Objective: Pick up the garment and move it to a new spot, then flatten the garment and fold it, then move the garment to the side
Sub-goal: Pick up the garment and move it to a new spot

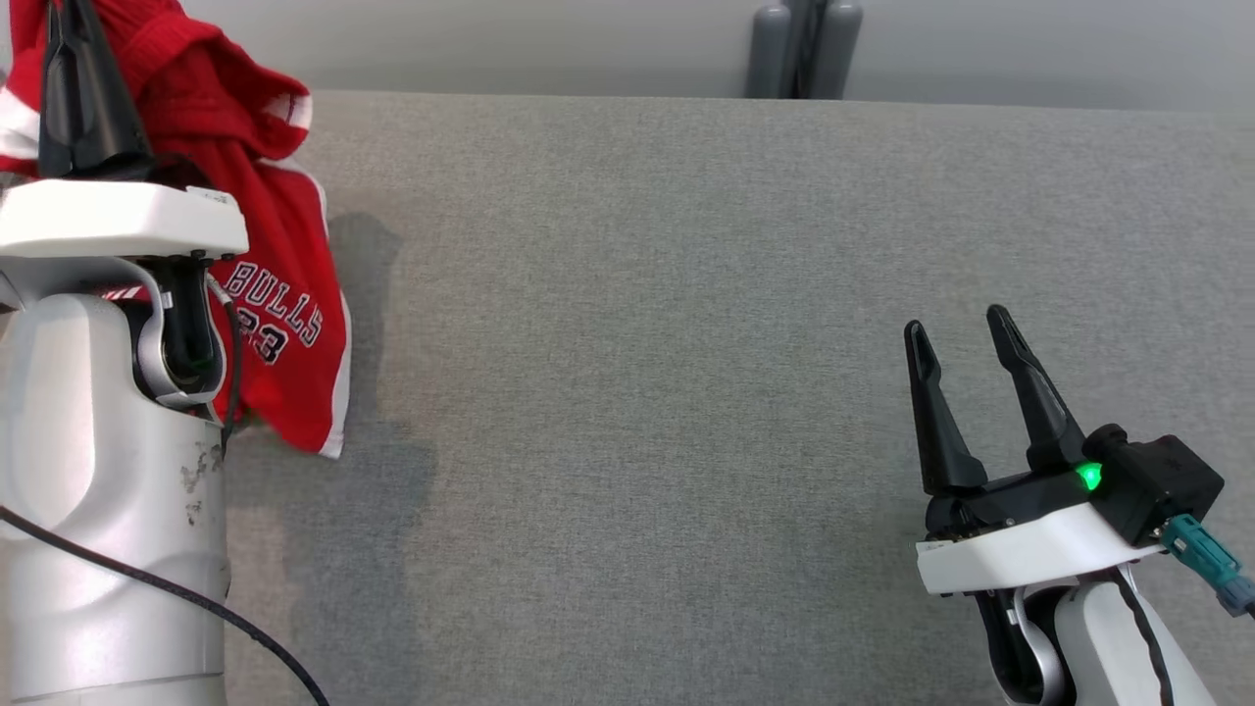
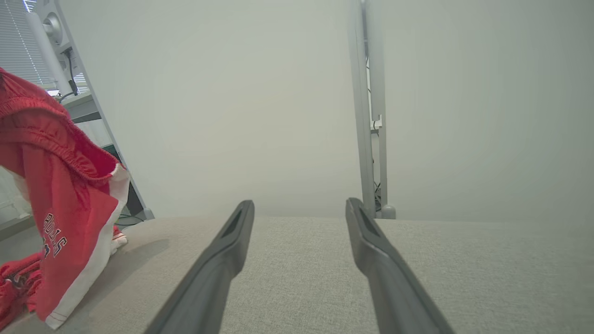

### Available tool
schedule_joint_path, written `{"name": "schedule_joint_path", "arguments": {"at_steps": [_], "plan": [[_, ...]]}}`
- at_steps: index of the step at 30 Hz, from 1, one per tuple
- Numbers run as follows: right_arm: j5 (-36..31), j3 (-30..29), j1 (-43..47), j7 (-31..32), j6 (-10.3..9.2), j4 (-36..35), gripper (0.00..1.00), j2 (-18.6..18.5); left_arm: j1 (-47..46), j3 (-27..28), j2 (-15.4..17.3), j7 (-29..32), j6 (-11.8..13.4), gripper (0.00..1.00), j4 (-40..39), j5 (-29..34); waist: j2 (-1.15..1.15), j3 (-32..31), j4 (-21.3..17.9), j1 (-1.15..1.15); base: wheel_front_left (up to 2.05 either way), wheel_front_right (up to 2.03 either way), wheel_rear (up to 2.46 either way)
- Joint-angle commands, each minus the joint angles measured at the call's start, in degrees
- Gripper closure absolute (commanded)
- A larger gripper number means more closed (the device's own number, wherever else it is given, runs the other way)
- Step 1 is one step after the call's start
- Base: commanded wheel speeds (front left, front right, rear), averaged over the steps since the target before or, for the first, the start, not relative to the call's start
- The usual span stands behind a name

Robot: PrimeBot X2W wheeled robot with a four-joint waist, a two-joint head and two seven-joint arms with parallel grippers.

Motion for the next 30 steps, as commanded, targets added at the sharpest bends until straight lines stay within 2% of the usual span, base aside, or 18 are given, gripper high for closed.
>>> {"name": "schedule_joint_path", "arguments": {"at_steps": [1,4,16,23,30], "plan": [[0.5,-0.3,0.9,-0.3,0.14,-0.2,0.00,0.1,0.8,-0.7,0.0,0.4,-0.3,1.00,-2.0,0.6,0.00,-1.0,-1.8,0.00,0.00,0.00,0.00],[0.5,-0.4,1.0,-0.3,0.14,-0.2,0.00,0.3,1.1,-1.8,-0.1,1.2,-0.6,1.00,-4.2,0.9,0.00,-1.5,-3.2,0.00,0.00,0.00,0.00],[2.2,-0.8,1.5,-0.3,0.14,-0.8,0.00,1.0,2.3,-9.0,-1.5,6.4,-1.2,1.00,-14.3,2.1,0.00,-2.9,-12.9,0.00,0.00,0.00,0.00],[3.6,-1.2,1.7,-0.3,0.14,-1.4,0.00,1.0,1.4,-15.6,-2.1,8.3,-2.1,1.00,-15.3,1.6,0.00,-2.3,-17.1,0.00,0.00,0.00,0.00],[4.4,-1.8,1.9,-0.3,0.14,-1.9,0.00,1.0,4.2,-22.1,-2.4,8.0,-1.6,1.00,-11.4,3.5,0.00,-1.7,-19.3,0.00,0.00,0.00,0.00]]}}
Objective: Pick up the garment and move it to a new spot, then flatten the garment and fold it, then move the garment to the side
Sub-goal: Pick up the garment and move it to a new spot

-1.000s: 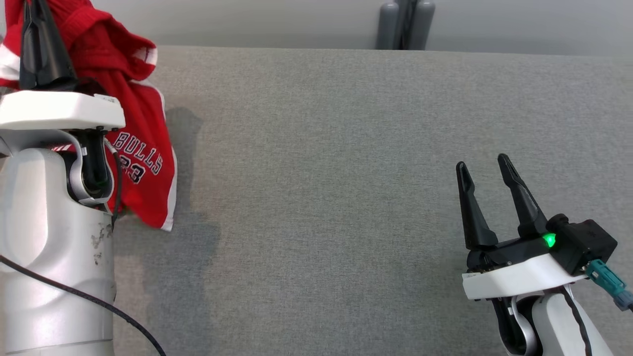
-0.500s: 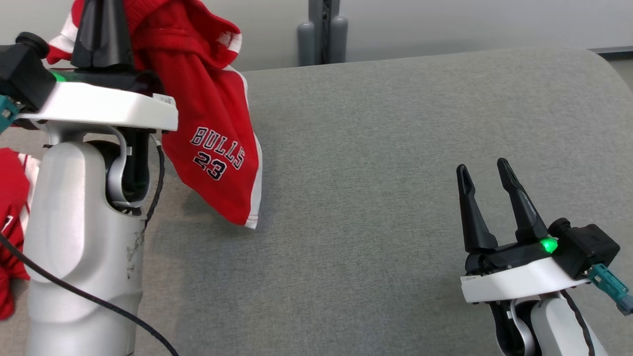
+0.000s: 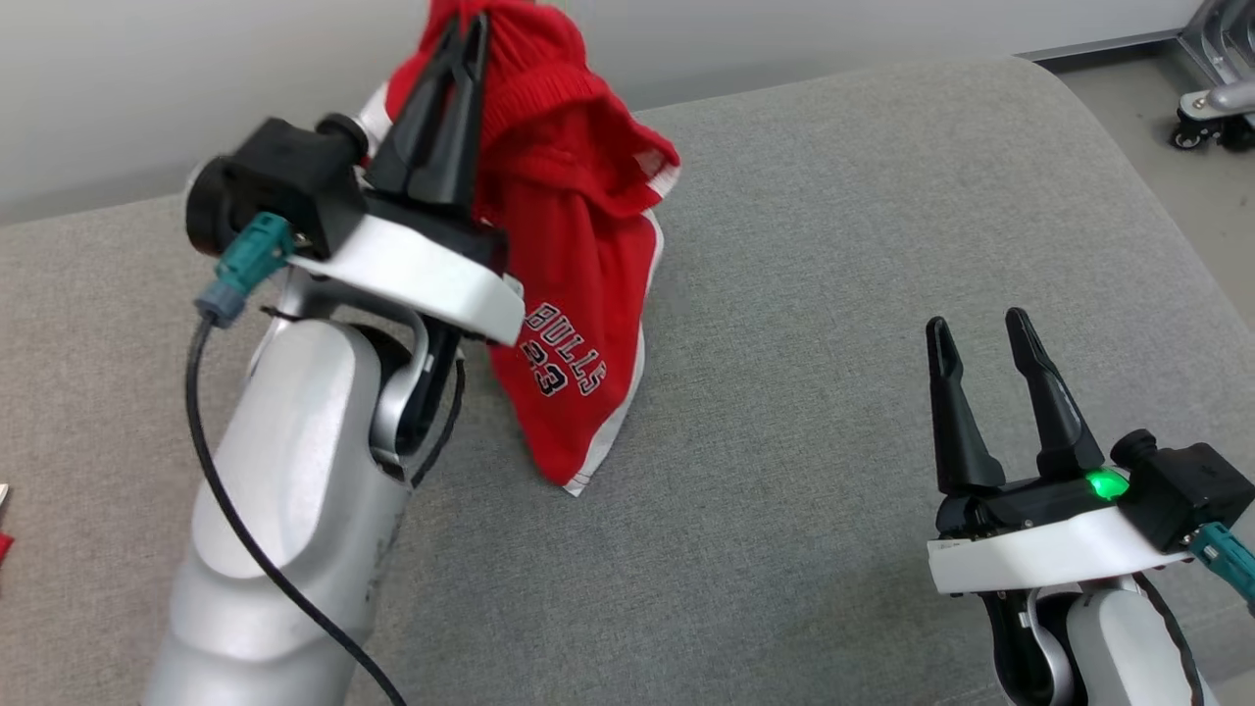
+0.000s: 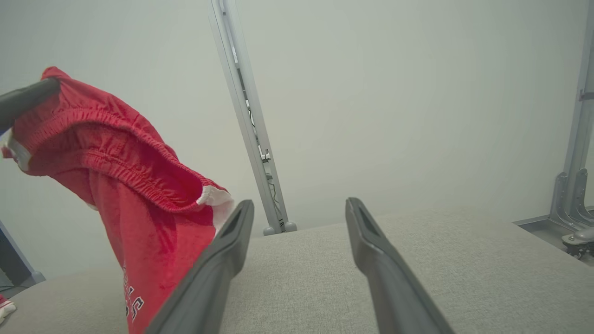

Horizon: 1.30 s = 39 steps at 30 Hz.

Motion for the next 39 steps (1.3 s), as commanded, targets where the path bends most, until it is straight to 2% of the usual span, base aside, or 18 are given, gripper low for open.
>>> {"name": "schedule_joint_path", "arguments": {"at_steps": [1,9,19,20,22,23,24,29,39], "plan": [[0.5,-0.4,0.6,-0.3,0.14,-0.4,0.00,-0.2,2.4,-1.2,0.3,-0.8,0.2,1.00,1.5,0.3,0.00,0.5,-0.7,0.00,0.00,0.00,0.00],[-0.1,-1.2,0.3,-0.3,0.14,-0.4,0.00,-0.2,7.9,-5.5,0.1,-3.1,0.7,1.00,11.7,-0.1,0.00,2.2,-0.2,0.00,0.00,0.00,0.00],[-0.7,-0.7,-0.8,-0.3,0.14,0.2,0.00,-0.3,5.7,-6.3,0.1,-6.3,0.9,1.00,26.6,-1.5,0.00,2.9,1.4,0.00,0.00,0.00,0.00],[-0.7,-0.6,-0.8,-0.3,0.14,0.2,0.00,-0.3,5.6,-6.5,0.1,-6.7,0.8,0.94,27.7,-1.6,0.00,2.8,1.5,0.00,0.00,0.00,0.00],[-0.8,-0.5,-0.8,-0.3,0.14,0.4,0.00,-0.3,5.2,-6.8,0.0,-7.3,0.6,0.58,29.4,-2.2,0.00,2.6,1.8,0.00,0.00,0.00,0.00],[-0.9,-0.5,-0.7,-0.3,0.14,0.5,0.00,-0.3,4.9,-6.9,0.0,-7.7,0.9,0.38,29.8,-2.5,0.00,2.5,2.0,0.00,0.00,0.00,0.00],[-1.1,-0.5,-0.6,-0.3,0.14,0.6,0.00,-0.3,4.7,-7.0,0.0,-8.0,1.1,0.00,30.0,-3.0,0.00,2.3,2.2,0.00,0.00,0.00,0.00],[-3.1,-1.4,0.3,-0.3,0.14,1.7,0.00,-0.3,5.2,-5.3,0.1,-9.0,3.2,0.00,27.7,-3.9,0.00,0.7,3.5,0.00,0.00,0.00,0.00],[-5.4,-3.1,2.3,-0.3,0.14,2.7,0.00,-0.3,19.2,5.0,0.2,-9.0,8.4,0.00,9.4,1.0,0.00,-3.8,7.2,0.00,0.00,0.00,0.00]]}}
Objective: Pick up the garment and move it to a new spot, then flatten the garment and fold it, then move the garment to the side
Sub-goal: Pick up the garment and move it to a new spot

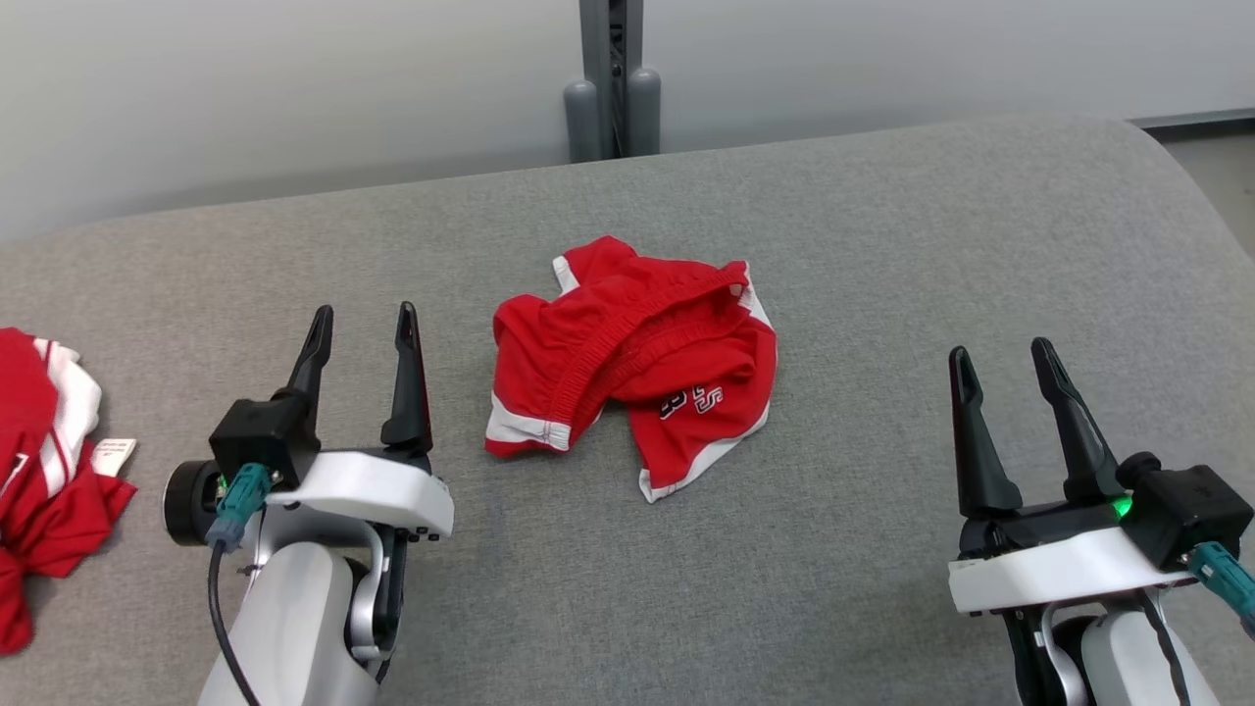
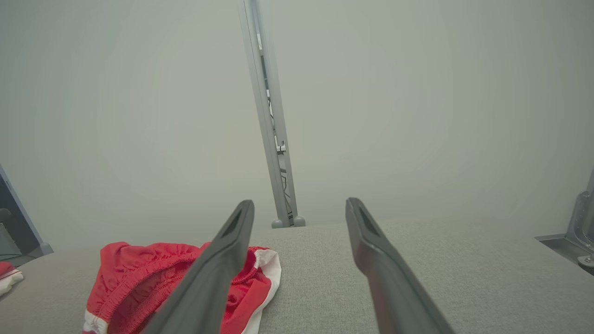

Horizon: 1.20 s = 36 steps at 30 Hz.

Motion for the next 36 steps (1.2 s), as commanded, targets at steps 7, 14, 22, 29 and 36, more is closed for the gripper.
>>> {"name": "schedule_joint_path", "arguments": {"at_steps": [7,14,22,29,36], "plan": [[-2.7,-1.8,2.7,-0.3,0.14,-0.5,0.00,-0.4,8.0,3.1,0.2,-0.2,1.0,0.00,-8.7,2.8,0.00,-3.5,4.4,0.00,0.00,0.00,0.00],[-4.0,-2.0,4.6,-0.3,0.14,-0.9,0.00,-0.4,14.6,4.1,0.1,-0.2,2.5,0.00,-14.5,1.2,0.00,-5.2,6.3,0.00,0.00,0.00,0.00],[-4.6,-2.5,6.5,-0.3,0.14,-0.3,0.00,-0.3,19.5,2.9,0.2,-0.2,2.2,0.00,-17.3,0.1,0.00,-6.2,7.6,0.00,0.00,0.00,0.00],[-5.0,-2.3,7.2,-0.3,0.14,0.7,0.00,-0.4,21.2,2.2,0.1,-0.2,2.5,0.00,-15.4,1.8,0.00,-6.8,7.7,0.00,0.00,0.00,0.00],[-5.3,-1.9,7.0,-0.3,0.14,0.9,0.00,-0.4,21.3,2.6,0.1,-0.2,2.8,0.00,-14.0,2.2,0.00,-7.0,7.5,0.00,0.00,0.00,0.00]]}}
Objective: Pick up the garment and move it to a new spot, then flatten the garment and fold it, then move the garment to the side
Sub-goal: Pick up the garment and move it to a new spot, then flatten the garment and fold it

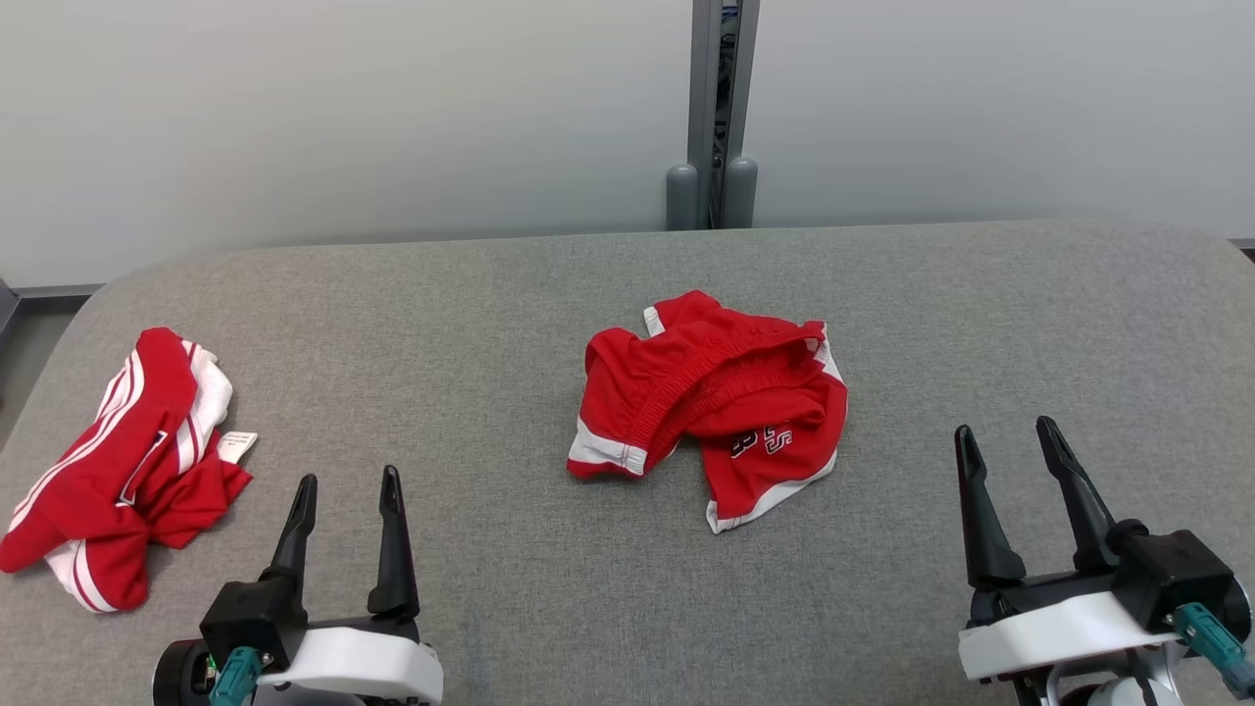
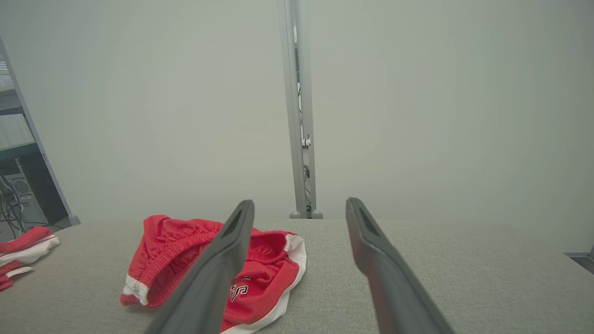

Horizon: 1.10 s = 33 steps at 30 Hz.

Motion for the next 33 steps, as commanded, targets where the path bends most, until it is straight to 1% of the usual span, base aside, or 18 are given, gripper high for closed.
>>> {"name": "schedule_joint_path", "arguments": {"at_steps": [1,4,8,14,16,21,25,26,33], "plan": [[-0.3,0.1,0.2,-0.3,0.14,0.0,0.00,-0.4,0.0,0.2,0.2,-0.2,0.1,0.00,0.3,0.4,0.00,0.0,-0.1,0.00,0.00,0.00,0.00],[-0.6,0.2,-0.1,-0.3,0.14,0.2,0.00,-0.4,-0.2,0.3,0.2,-0.2,0.2,0.00,0.6,0.4,0.00,-0.1,-0.1,0.00,0.00,0.00,0.00],[-0.9,0.3,-0.2,-0.3,0.14,0.4,0.00,-0.4,-0.5,0.0,0.2,-0.2,0.0,0.00,0.8,-1.6,0.00,-0.2,-0.2,0.00,0.00,0.00,0.00],[-0.9,0.4,-0.4,-0.3,0.14,0.4,0.00,-0.4,-1.5,-0.6,0.2,-0.2,0.3,0.00,0.8,-1.9,0.00,-0.3,-0.4,0.00,0.00,0.00,0.00],[-0.8,0.6,-0.7,-0.3,0.14,0.4,0.00,-0.4,-1.7,-1.3,0.2,-0.2,0.0,0.00,0.8,-2.6,0.00,-0.1,-0.7,0.00,0.00,0.00,0.00],[-0.9,0.2,-1.3,-0.3,0.14,0.4,0.00,-0.4,-3.9,-4.4,0.2,-0.2,-1.1,0.00,0.5,-3.6,0.00,1.1,-1.7,0.00,0.00,0.00,0.00],[-1.0,-0.3,-2.1,-0.3,0.14,-0.4,0.00,-0.4,-7.7,-7.9,0.2,-0.2,-2.1,0.00,0.4,-3.9,0.00,3.3,-2.5,0.00,0.00,0.00,0.00],[-1.0,-0.3,-2.1,-0.3,0.14,-0.4,0.00,-0.4,-7.7,-7.9,0.2,-0.2,-2.1,0.00,0.4,-3.9,0.00,3.3,-2.5,0.00,0.00,0.00,0.00],[-0.3,-1.4,-4.3,-0.3,0.14,-1.5,0.00,-0.4,-16.5,-16.3,0.2,-0.2,-4.2,0.00,3.3,-4.6,0.00,7.5,-4.3,0.00,0.00,0.00,0.00]]}}
